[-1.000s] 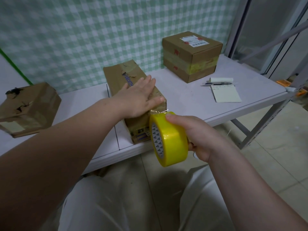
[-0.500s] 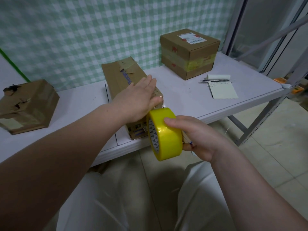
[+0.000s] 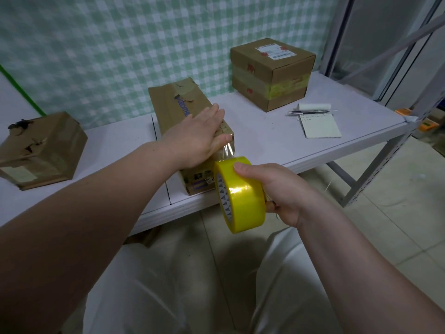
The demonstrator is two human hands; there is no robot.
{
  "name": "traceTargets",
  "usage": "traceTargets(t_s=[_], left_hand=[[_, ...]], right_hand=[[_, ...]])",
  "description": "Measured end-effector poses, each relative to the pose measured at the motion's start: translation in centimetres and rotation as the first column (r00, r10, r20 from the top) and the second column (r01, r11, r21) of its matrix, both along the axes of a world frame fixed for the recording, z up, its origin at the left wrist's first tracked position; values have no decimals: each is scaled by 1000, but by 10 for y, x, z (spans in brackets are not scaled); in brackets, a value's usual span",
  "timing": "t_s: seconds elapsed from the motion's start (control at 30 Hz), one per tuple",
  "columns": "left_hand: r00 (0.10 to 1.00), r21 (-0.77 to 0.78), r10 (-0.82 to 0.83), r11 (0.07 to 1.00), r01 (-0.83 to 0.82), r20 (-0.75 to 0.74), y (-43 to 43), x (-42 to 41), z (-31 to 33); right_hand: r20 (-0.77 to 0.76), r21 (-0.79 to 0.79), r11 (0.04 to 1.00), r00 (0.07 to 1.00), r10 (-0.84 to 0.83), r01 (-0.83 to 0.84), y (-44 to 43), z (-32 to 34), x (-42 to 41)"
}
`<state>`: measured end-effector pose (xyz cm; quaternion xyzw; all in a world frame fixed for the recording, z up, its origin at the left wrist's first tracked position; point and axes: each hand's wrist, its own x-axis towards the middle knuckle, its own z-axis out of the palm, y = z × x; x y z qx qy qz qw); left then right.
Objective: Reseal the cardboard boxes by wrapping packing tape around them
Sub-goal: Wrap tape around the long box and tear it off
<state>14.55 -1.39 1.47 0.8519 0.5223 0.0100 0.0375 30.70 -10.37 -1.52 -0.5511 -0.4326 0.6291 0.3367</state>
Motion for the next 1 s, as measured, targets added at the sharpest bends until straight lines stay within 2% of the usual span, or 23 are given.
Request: traceTargets(t_s=[0.23, 0.5, 0.63, 0.9, 1.0], left_hand=[[998, 97, 53, 994, -57, 46, -2, 6, -5], [994, 178, 86, 981, -74, -65, -4, 16, -3], [996, 141, 68, 988, -58, -66, 0, 16, -4], [989, -68, -42, 997, 33, -140, 3, -4, 12], [998, -101, -34, 994, 28, -55, -4, -10, 14]], right_hand=[[-26, -43, 999, 1000, -10, 9, 13, 3, -5], [27, -20, 1000, 1000, 0, 0, 23, 4, -1], [15, -13, 1000, 1000, 9, -9, 23, 3, -1], [-1, -14, 1000, 1000, 28, -28, 24, 0, -8], [-15, -34, 999, 1000, 25, -26, 23, -3, -14]])
